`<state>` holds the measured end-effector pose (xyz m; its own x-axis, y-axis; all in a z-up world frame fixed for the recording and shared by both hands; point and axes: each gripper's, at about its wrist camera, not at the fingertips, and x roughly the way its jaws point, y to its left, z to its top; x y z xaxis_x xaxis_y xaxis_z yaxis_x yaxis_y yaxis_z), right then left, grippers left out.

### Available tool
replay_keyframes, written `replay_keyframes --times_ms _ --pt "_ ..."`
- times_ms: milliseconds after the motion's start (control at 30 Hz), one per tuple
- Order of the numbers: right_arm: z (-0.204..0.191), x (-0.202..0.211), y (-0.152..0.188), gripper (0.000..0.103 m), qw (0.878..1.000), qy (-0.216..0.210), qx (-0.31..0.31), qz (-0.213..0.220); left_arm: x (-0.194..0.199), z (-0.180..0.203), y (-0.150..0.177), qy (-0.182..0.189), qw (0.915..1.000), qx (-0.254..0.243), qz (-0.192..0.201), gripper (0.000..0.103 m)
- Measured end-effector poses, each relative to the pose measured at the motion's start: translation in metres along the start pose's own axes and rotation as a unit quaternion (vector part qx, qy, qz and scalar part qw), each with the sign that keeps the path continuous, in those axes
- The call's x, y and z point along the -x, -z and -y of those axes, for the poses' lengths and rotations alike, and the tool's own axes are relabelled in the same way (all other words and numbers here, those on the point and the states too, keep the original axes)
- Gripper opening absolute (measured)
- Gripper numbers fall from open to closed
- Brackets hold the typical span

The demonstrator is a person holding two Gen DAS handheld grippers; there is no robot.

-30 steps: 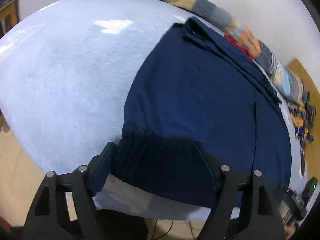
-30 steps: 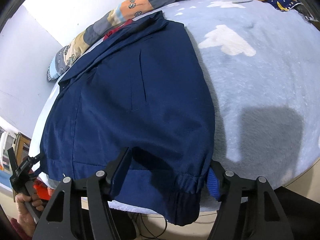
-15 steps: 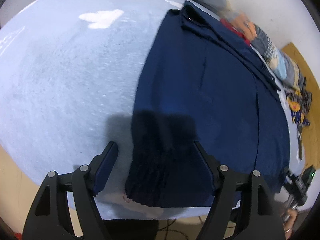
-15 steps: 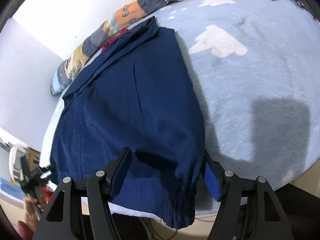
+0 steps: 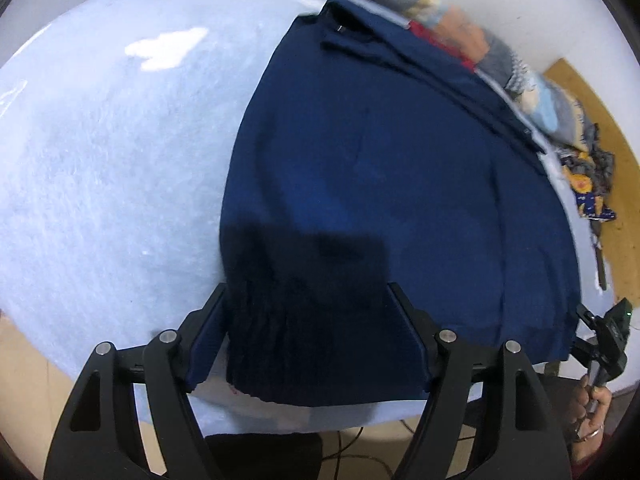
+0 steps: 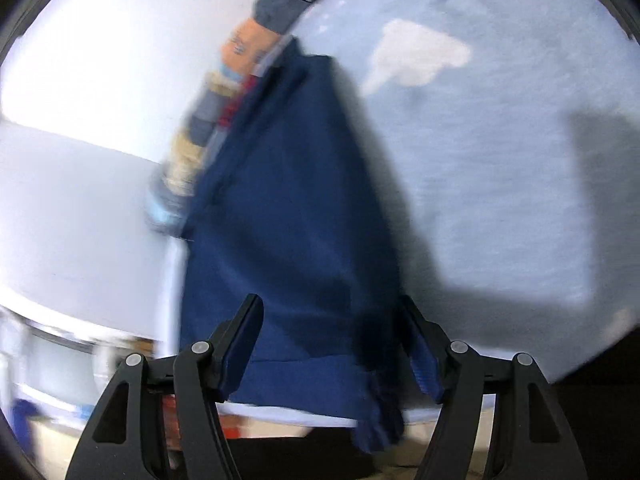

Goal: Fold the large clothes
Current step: 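Move both grippers to the edges of the folded navy jacket, then close both grippers on the jacket's folded edge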

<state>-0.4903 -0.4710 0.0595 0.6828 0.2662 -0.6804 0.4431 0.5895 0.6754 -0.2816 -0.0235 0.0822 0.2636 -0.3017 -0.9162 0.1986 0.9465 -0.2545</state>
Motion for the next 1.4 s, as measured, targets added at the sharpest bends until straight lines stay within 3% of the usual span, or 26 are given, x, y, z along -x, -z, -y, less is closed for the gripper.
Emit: replay_keyframes --times_ms 133,167,200,233,267,300,333,433,500,567,633,700,800,1000,1167,1267,1400 --pt "-0.02 -0.014 0.009 0.07 0.998 0.003 0.048 -0.033 0.001 0.008 0.001 0.01 0.9997 -0.023 0.006 0.074" --pt "-0.028 -0.018 0.012 0.07 0.997 0.009 0.07 -0.04 0.006 0.011 0.002 0.019 0.9992 -0.03 0.016 0.058" --pt "-0.036 -0.021 0.016 0.068 0.995 0.016 0.093 -0.043 0.009 0.011 0.002 0.027 0.9989 -0.033 0.02 0.035" --pt "-0.038 -0.021 0.017 0.067 0.994 0.021 0.103 -0.04 0.011 0.009 0.002 0.034 0.9986 -0.032 0.024 0.031" --pt "-0.043 -0.021 0.018 0.058 0.992 0.028 0.114 -0.037 0.011 0.007 0.002 0.037 0.9986 -0.028 0.026 0.031" --pt "-0.042 -0.021 0.018 0.038 0.992 0.035 0.117 -0.038 0.009 0.004 0.001 0.033 0.9989 -0.025 0.023 0.031" --pt "-0.041 -0.023 0.017 0.033 0.991 0.048 0.116 -0.039 0.005 0.001 0.0 0.025 0.9993 -0.021 0.016 0.031" --pt "-0.032 -0.024 0.014 0.032 0.993 0.048 0.096 -0.045 -0.001 -0.005 -0.004 0.022 0.9997 -0.011 0.008 0.041" --pt "-0.032 -0.024 0.016 0.035 0.993 0.041 0.096 -0.052 -0.007 -0.006 -0.009 0.032 0.9995 -0.006 -0.001 0.065" --pt "-0.031 -0.024 0.018 0.035 0.993 0.047 0.098 -0.055 -0.009 -0.003 -0.009 0.036 0.9992 -0.015 -0.001 0.074" --pt "-0.029 -0.025 0.017 0.034 0.992 0.049 0.097 -0.057 -0.012 0.011 -0.005 0.011 0.9989 -0.046 0.003 0.072" --pt "-0.032 -0.023 0.018 0.017 0.991 0.054 0.11 -0.053 -0.008 0.019 -0.002 0.001 0.9975 -0.07 0.012 0.036" --pt "-0.039 -0.019 0.019 0.015 0.991 0.05 0.113 -0.044 0.003 0.013 -0.001 0.033 0.9977 -0.053 0.026 0.023" --pt "-0.048 -0.001 0.016 0.013 0.995 -0.009 0.095 -0.012 0.028 0.036 0.013 0.06 0.992 -0.087 0.069 0.02" --pt "-0.051 0.018 0.012 0.013 0.995 -0.029 0.094 0.008 0.04 0.034 0.021 0.1 0.9897 -0.071 0.073 0.02" --pt "-0.052 0.022 0.008 0.013 0.995 -0.009 0.098 0.018 0.036 0.028 0.022 0.086 0.9922 -0.065 0.063 0.02" --pt "-0.055 0.007 0.009 0.014 0.991 0.039 0.13 0.0 0.013 0.028 0.012 0.048 0.9968 -0.053 0.035 0.023"
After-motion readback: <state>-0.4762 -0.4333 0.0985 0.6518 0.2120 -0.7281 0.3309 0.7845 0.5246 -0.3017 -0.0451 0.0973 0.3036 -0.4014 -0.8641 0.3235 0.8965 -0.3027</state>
